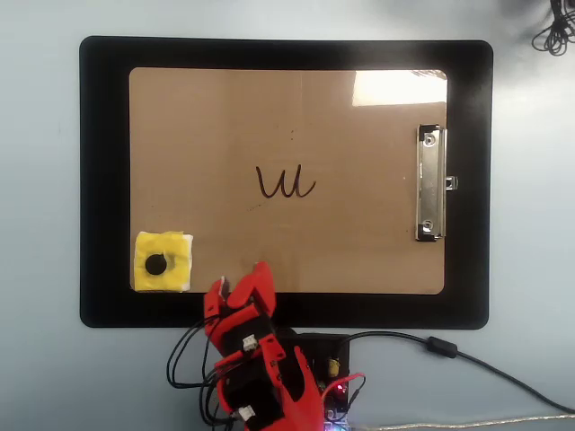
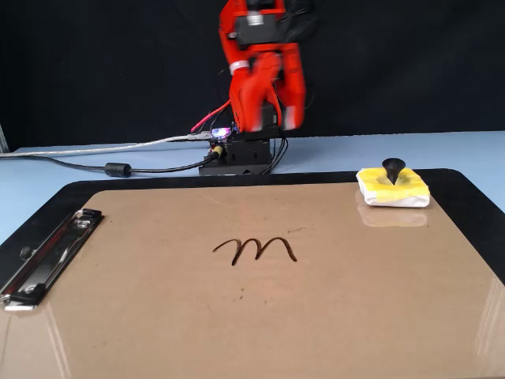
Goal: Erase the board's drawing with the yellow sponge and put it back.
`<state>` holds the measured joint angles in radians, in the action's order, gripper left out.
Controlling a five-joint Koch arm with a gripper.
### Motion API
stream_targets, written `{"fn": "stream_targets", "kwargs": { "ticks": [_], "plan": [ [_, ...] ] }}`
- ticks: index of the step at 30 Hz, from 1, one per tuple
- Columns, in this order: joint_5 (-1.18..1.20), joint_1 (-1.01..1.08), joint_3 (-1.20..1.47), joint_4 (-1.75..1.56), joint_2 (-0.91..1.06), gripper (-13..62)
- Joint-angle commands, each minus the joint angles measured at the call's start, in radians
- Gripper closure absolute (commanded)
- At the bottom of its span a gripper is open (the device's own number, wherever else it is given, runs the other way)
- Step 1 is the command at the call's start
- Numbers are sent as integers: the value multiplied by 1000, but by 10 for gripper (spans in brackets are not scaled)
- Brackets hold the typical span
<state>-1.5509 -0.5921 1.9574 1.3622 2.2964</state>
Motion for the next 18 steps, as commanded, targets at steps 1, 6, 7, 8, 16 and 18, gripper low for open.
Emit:
{"fn": "stream_targets", "kwargs": {
  "ticks": [1,6,7,8,16,18],
  "plan": [
    [-284,-258,52,-328,21,171],
    [-330,-479,371,-979,-29,171],
    [-291,-483,451,-1108,-34,171],
    [-259,-485,497,-1187,-37,171],
    [-153,-483,571,-1353,-192,171],
    [-153,-483,566,-1370,-224,171]
  ]
}}
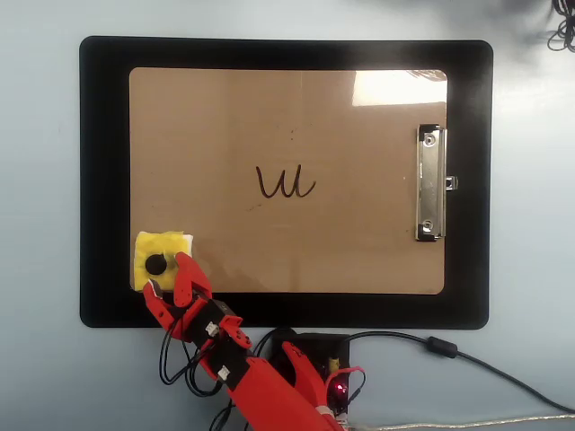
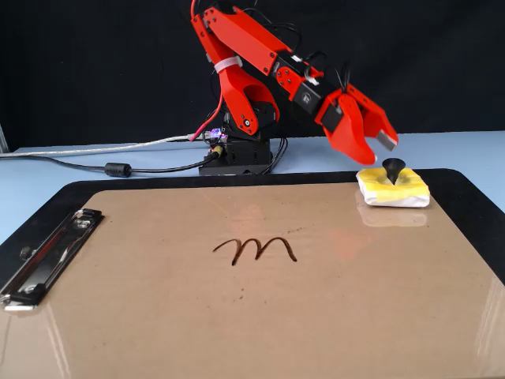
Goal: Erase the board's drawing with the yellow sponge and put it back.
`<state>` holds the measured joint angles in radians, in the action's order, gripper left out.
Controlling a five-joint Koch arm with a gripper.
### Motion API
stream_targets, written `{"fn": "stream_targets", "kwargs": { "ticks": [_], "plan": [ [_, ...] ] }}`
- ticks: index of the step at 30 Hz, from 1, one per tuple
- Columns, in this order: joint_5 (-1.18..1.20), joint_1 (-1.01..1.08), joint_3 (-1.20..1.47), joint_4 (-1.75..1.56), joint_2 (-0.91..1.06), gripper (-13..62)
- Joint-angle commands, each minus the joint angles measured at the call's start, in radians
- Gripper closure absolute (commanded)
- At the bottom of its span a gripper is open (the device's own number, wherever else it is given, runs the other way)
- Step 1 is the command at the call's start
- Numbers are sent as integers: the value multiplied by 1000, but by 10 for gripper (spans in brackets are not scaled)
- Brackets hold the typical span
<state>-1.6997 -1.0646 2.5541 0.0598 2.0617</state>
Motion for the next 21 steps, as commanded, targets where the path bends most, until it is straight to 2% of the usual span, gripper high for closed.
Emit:
{"fn": "stream_targets", "kwargs": {
  "ticks": [1,6,14,16,18,21],
  "plan": [
    [-5,-11,-31,-101,-15,171],
    [-3,-11,-31,-316,-183,171],
    [-3,-11,-48,-360,-287,185],
    [-2,-9,-49,-362,-293,249],
    [-2,-8,-41,-368,-295,354],
    [0,3,-40,-371,-295,558]
  ]
}}
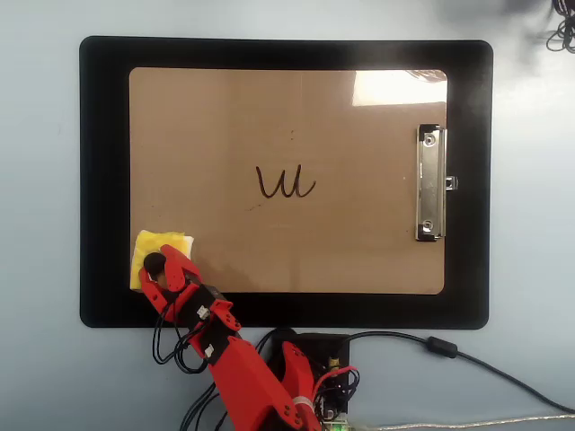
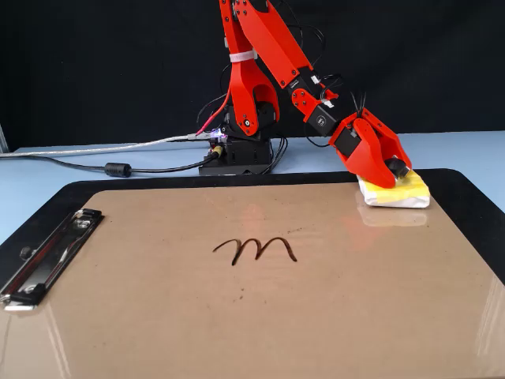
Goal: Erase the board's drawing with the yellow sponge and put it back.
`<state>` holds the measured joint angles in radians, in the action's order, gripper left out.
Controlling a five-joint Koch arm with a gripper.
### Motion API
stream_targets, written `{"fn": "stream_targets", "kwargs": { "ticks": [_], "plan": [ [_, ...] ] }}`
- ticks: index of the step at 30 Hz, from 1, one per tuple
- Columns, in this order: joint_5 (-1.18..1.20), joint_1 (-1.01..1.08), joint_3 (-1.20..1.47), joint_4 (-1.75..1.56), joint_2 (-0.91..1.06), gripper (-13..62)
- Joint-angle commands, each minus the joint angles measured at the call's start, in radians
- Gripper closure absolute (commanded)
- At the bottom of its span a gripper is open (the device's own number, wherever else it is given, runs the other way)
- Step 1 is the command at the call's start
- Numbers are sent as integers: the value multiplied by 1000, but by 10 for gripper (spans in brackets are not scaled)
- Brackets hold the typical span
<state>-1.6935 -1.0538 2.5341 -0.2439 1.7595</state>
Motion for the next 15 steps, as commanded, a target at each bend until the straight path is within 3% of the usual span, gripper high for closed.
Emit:
{"fn": "stream_targets", "kwargs": {
  "ticks": [1,9,11,15],
  "plan": [
    [-6,2,-21,-67,8,575],
    [-46,23,-66,-26,81,574],
    [-106,49,-110,135,193,574],
    [-207,250,-299,822,485,574]
  ]
}}
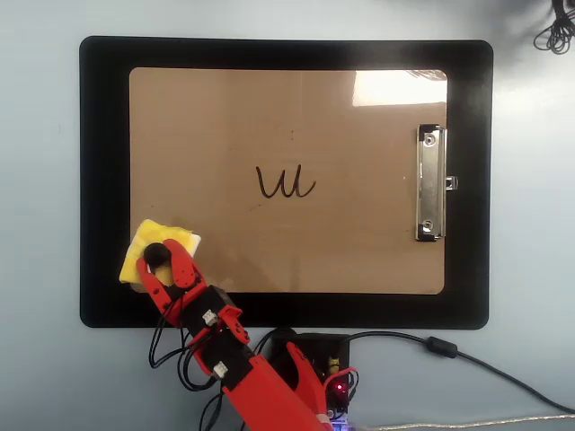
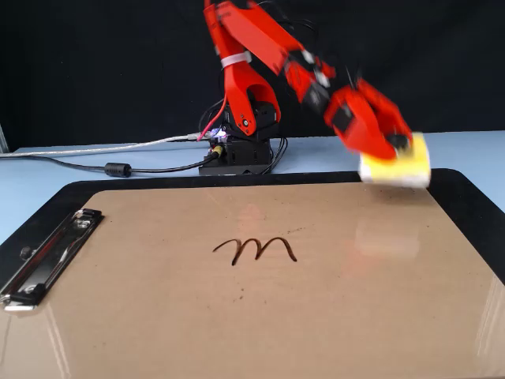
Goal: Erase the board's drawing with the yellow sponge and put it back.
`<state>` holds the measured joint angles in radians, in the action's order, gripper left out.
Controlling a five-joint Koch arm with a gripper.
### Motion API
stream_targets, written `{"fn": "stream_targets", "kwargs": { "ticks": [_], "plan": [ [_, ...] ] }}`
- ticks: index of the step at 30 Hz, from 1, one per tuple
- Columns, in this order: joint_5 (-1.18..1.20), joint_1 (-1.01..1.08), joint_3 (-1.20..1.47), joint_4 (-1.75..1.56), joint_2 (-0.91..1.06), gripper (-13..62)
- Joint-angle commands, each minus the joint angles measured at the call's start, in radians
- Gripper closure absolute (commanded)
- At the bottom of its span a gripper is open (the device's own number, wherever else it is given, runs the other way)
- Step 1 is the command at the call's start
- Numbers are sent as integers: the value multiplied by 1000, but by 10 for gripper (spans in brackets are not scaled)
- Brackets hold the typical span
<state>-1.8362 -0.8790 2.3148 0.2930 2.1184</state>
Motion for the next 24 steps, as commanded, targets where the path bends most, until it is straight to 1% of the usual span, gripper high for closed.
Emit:
{"fn": "stream_targets", "kwargs": {
  "ticks": [1,3,5,6,7,9,11,17,22,24],
  "plan": [
    [-61,132,-133,428,167,574],
    [-21,308,-259,684,195,574],
    [67,494,-321,733,187,574],
    [144,614,-324,721,172,574],
    [199,690,-325,699,143,574],
    [313,833,-322,594,29,574],
    [354,911,-321,457,-81,574],
    [353,931,-278,189,-290,574],
    [353,934,-103,8,-298,574],
    [353,934,-38,-114,-311,574]
  ]
}}
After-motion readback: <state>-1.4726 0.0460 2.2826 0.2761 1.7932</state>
